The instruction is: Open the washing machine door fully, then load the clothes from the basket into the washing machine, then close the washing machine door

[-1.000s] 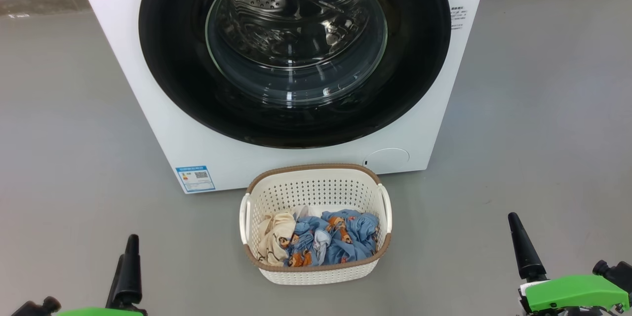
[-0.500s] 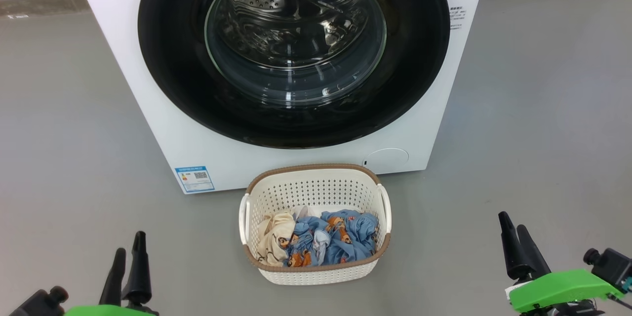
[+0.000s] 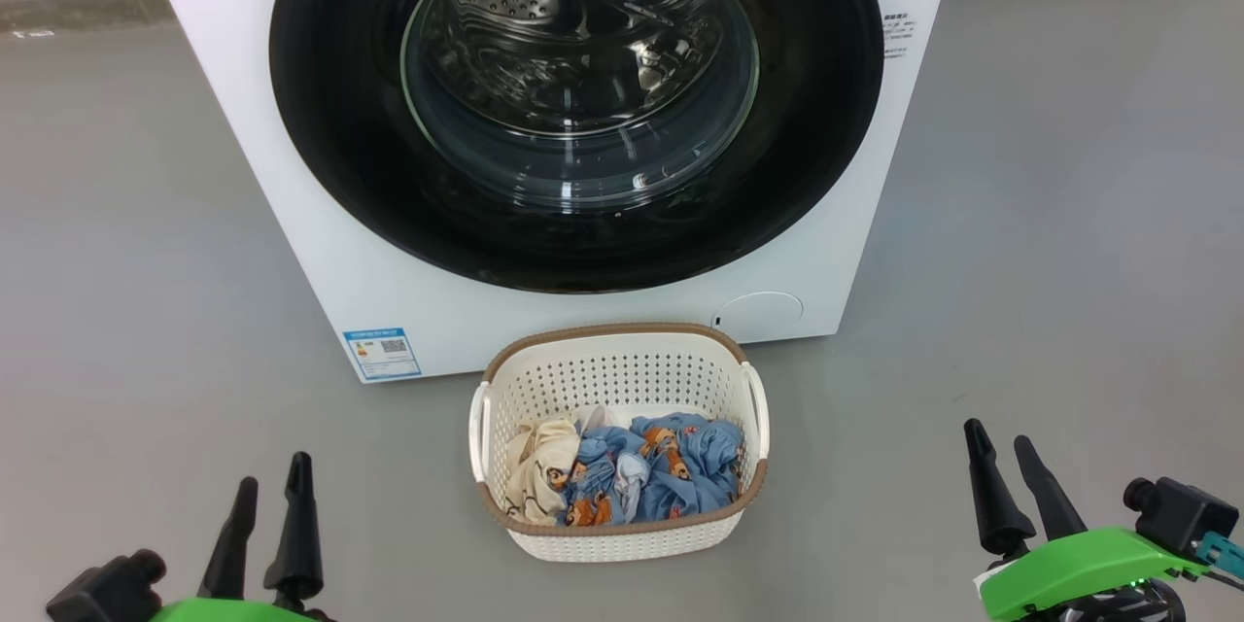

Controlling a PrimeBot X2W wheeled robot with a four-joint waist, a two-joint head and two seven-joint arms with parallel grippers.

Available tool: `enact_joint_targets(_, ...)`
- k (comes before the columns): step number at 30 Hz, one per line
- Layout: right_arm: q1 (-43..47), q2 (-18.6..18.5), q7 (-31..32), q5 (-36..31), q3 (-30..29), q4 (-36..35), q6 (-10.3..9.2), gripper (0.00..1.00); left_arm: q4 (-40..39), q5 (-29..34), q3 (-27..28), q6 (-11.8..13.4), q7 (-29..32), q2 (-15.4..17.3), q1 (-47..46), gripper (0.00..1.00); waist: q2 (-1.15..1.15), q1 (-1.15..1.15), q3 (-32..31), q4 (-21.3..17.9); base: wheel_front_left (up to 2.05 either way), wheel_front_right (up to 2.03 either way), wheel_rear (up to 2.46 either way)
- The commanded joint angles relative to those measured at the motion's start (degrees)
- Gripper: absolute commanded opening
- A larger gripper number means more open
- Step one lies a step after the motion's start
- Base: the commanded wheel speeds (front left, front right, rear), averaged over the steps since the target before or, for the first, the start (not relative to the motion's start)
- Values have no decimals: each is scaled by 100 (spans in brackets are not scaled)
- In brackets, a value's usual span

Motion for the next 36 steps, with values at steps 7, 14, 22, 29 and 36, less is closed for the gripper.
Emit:
enact_joint_targets(7,-333,-21,-172,-649,144,-89,6,100,-158,550,52,-46,-159,131,-188,100,0,0,-7,-4,0,0,0)
enact_joint_targets(14,-377,-24,-290,-1178,175,-47,7,100,-65,994,-5,-50,-277,149,-191,100,0,0,-11,3,0,0,0)
enact_joint_targets(22,-412,-9,-408,-1857,216,-25,7,100,61,1542,-62,-55,-429,188,-220,100,0,0,-22,1,0,0,0)
enact_joint_targets(29,-456,-7,-519,-2336,234,15,8,100,102,1930,-101,-59,-546,197,-236,100,0,0,-21,-9,0,0,0)
enact_joint_targets(36,-492,-3,-629,-2808,248,51,8,100,200,2242,-118,-63,-664,207,-266,100,0,0,-24,-15,0,0,0)
